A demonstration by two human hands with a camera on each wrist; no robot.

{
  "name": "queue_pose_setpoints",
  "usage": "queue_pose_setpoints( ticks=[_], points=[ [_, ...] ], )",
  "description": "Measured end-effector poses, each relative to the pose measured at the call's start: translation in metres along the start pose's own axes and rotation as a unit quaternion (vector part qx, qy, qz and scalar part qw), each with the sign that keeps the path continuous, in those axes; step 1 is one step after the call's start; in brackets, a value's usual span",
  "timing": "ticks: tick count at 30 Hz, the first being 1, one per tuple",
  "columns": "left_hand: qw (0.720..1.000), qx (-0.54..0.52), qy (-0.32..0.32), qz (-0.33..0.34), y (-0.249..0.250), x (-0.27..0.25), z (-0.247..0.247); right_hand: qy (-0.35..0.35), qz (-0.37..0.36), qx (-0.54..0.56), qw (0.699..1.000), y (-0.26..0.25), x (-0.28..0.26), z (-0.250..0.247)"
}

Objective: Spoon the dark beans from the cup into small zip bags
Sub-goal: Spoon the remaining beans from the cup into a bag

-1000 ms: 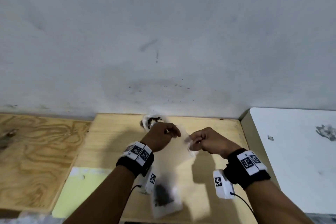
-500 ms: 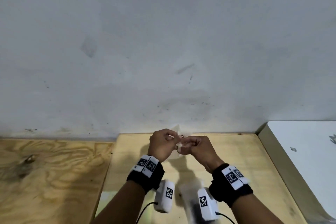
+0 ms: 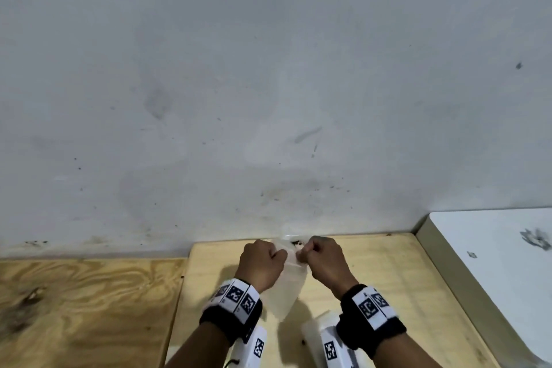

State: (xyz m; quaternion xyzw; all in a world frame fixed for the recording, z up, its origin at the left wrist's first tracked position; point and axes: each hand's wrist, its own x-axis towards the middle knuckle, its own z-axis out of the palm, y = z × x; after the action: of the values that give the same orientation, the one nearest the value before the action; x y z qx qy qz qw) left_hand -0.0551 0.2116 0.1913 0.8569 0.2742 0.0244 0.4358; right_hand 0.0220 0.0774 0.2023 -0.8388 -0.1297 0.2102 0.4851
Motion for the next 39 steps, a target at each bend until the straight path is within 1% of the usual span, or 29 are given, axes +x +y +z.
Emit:
queue_pose_setpoints(
  ticks=[2,3,4,6,8,9,11,12,14,16,17,18,20,23,27,31,33,35,37,38,39],
  points=[
    [0.999,0.04,-0.02,0.013,0.004,-0.001,0.004,0.043,-0.031,-0.093,0.994,0.004,0.003,-0.004],
    [0.999,0.033,-0.026,0.01,0.007,-0.002,0.006,0.047,-0.057,-0.116,0.99,0.006,0.004,-0.005],
    [1.0,0.018,-0.024,0.008,0.008,0.0,0.006,0.035,-0.088,-0.126,0.987,0.009,0.006,-0.006],
    [1.0,-0.001,-0.011,0.016,0.01,0.005,0.007,-0.019,-0.138,-0.162,0.977,0.012,0.007,-0.009],
    [0.999,0.007,-0.02,0.042,0.012,0.008,0.006,-0.088,-0.158,-0.205,0.962,0.013,0.008,-0.012],
    [0.998,0.013,-0.033,0.055,0.011,0.008,0.005,-0.114,-0.162,-0.207,0.958,0.014,0.01,-0.014],
    [0.995,0.008,-0.045,0.091,0.01,0.003,0.005,-0.139,-0.165,-0.171,0.961,0.016,0.016,-0.016],
    [0.992,0.021,-0.034,0.122,0.007,0.001,0.005,-0.143,-0.158,-0.136,0.968,0.017,0.018,-0.017],
    [0.977,0.111,-0.015,0.183,0.0,-0.002,0.003,-0.147,-0.113,-0.064,0.981,0.014,0.019,-0.019],
    [0.959,0.206,-0.034,0.193,-0.007,0.002,0.003,-0.167,-0.086,-0.018,0.982,0.01,0.02,-0.019],
    [0.951,0.24,-0.042,0.191,-0.009,0.004,0.003,-0.178,-0.08,0.0,0.981,0.008,0.02,-0.019],
    [0.946,0.259,-0.037,0.19,-0.012,0.006,0.003,-0.188,-0.076,0.014,0.979,0.007,0.02,-0.017],
    [0.94,0.266,-0.014,0.214,-0.017,0.01,0.004,-0.202,-0.077,0.02,0.976,0.007,0.021,-0.014],
    [0.941,0.229,-0.021,0.249,-0.028,0.013,0.0,-0.198,-0.074,-0.017,0.977,0.012,0.027,-0.002],
    [0.958,0.166,-0.056,0.229,-0.04,0.014,-0.009,-0.168,-0.069,-0.059,0.982,0.018,0.032,0.012],
    [0.969,0.099,-0.108,0.197,-0.059,0.017,-0.004,-0.18,-0.061,-0.091,0.978,0.038,0.034,0.024],
    [0.979,0.057,-0.114,0.161,-0.07,0.021,0.006,-0.193,-0.067,-0.076,0.976,0.054,0.037,0.029],
    [0.988,0.015,-0.109,0.111,-0.081,0.026,0.015,-0.187,-0.056,-0.049,0.98,0.068,0.041,0.03],
    [0.993,-0.007,-0.102,0.06,-0.093,0.036,0.027,-0.136,-0.03,-0.012,0.99,0.083,0.05,0.025],
    [0.994,-0.015,-0.099,0.032,-0.099,0.042,0.032,-0.088,-0.013,0.0,0.996,0.093,0.057,0.019],
    [0.996,-0.023,-0.09,0.007,-0.103,0.048,0.036,-0.025,0.006,0.01,1.0,0.103,0.062,0.014]
  ],
)
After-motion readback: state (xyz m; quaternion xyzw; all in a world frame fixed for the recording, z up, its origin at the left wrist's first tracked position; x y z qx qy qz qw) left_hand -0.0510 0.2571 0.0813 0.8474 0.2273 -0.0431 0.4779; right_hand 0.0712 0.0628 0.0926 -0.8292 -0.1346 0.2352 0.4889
